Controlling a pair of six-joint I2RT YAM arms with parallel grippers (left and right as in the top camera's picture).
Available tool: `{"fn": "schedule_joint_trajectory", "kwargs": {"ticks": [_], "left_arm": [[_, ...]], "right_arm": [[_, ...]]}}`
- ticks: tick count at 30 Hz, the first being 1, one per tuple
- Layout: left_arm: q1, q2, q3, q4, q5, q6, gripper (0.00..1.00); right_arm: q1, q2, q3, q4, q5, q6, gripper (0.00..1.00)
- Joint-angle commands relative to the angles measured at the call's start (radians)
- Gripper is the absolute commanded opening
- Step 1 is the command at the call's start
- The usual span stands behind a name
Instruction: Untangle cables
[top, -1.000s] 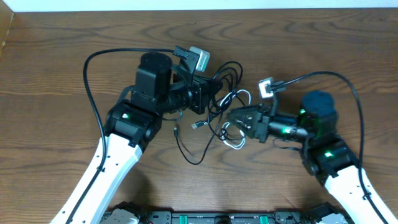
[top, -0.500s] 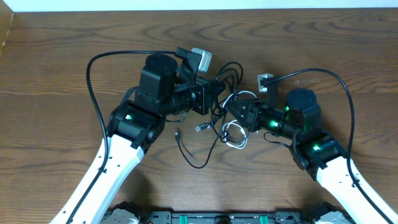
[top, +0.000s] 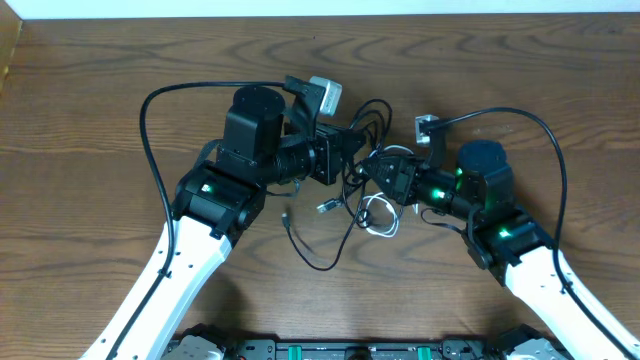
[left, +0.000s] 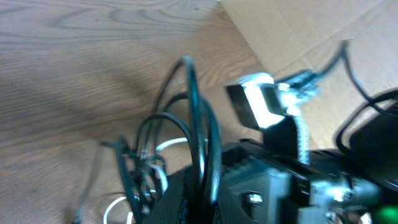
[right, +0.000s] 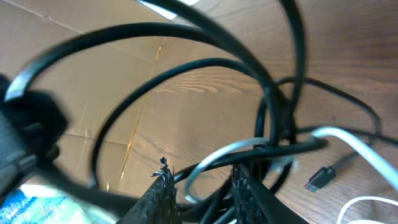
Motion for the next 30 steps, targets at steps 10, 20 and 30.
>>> {"fn": "schedule_joint_trajectory", "kwargs": {"ticks": [10,20,30], "left_arm": [[-0.047,0.000,0.010,0.014,0.068,-0.034,0.08],[-0.047,0.000,0.010,0.024,0.063,-0.026,0.08],[-0.024,0.000,0.010,-0.063,-0.154,0.125,0.08]], "right_arm": [[0.007,0.026,0.003,0.044,-0.019,0.125,0.29],[0.007,0.026,0.003,0.043,-0.055,0.136,0.02],[-0.043,0.013,0.003,0.020,-0.190,0.034,0.01]]}}
